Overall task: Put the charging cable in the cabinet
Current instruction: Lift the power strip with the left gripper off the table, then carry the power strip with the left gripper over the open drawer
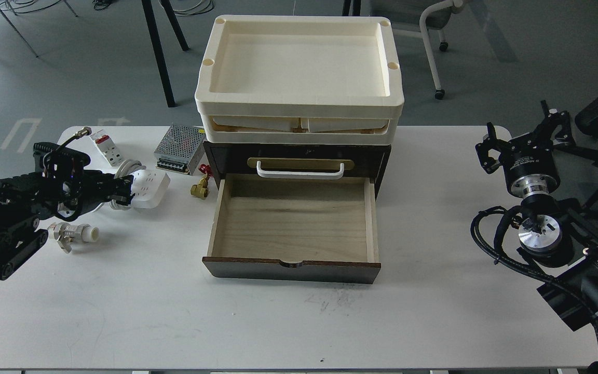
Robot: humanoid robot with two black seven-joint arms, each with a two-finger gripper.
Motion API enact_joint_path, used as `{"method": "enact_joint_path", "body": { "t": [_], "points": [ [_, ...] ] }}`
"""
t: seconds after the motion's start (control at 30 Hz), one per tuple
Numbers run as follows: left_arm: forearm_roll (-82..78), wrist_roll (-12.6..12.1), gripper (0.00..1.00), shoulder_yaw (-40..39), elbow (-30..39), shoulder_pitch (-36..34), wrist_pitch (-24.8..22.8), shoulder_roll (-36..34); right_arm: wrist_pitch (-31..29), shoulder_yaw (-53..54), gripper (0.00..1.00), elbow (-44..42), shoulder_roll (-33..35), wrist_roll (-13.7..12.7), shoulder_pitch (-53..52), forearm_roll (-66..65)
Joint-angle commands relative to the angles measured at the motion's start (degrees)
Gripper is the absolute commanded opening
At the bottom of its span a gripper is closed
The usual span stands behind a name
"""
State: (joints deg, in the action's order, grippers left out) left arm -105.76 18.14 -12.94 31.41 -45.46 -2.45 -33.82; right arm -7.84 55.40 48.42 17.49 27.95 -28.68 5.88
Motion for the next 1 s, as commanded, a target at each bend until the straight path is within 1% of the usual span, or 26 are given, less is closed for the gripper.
{"method": "enact_joint_path", "body": {
  "t": [0.0, 0.13, 0.27, 0.37, 0.5, 0.57, 0.63, 0.67, 0.77, 0.9, 0.97],
  "points": [
    [2.22, 1.11, 0.0, -0.16, 2.07, -2.17, -0.1, -3.34, 0.02, 0.06, 1.0, 0.01, 0.0, 0.0, -0.06, 0.0],
    [5.21, 2.34, 0.0, 0.02, 4.19, -5.16, -0.1, -9.14, 0.02, 0.06, 1.0, 0.01, 0.0, 0.0, 0.02, 0.0],
    [5.39, 4.8, 0.01, -0.07, 5.76, -9.29, -0.1, -14.24, 0.02, 0.06, 1.0, 0.01, 0.0, 0.0, 0.02, 0.0],
    [5.39, 4.8, 0.01, -0.16, 9.62, -12.28, -0.19, -18.46, 0.02, 0.06, 1.0, 0.01, 0.0, 0.0, 0.02, 0.0],
    [5.39, 3.93, 0.01, -0.33, 20.15, -17.64, -2.03, -23.74, 0.02, -0.03, 1.0, 0.01, 0.0, 0.0, -0.06, 0.0],
    [5.31, 1.74, 0.01, -0.33, 28.14, -19.75, -3.09, -26.19, 0.02, 0.06, 1.0, 0.01, 0.0, 0.0, 0.02, 0.0],
    [5.13, -1.33, 0.01, -0.51, 34.91, -20.89, -3.96, -28.48, 0.02, 0.06, 1.0, 0.01, 0.0, 0.0, -0.06, 0.0],
    [5.13, -2.04, 0.01, -0.6, 37.56, -21.6, -4.4, -29.53, 0.02, 0.06, 1.0, 0.01, 0.0, 0.0, -0.06, 0.0],
    [5.04, -2.14, 0.01, -0.51, 46.0, -26.16, -7.21, -31.82, 0.02, 0.06, 1.0, 0.01, 0.0, 0.0, -0.06, 0.0],
    [5.04, -2.49, 0.01, -0.86, 56.9, -35.03, -15.64, -33.41, 0.02, 0.06, 1.0, -0.08, 0.0, 0.0, -0.06, -0.08],
    [5.13, -2.67, 0.01, -1.12, 62.43, -38.46, -18.72, -33.15, 0.02, 0.06, 1.0, -0.08, 0.0, 0.0, -0.06, -0.08]
  ]
}}
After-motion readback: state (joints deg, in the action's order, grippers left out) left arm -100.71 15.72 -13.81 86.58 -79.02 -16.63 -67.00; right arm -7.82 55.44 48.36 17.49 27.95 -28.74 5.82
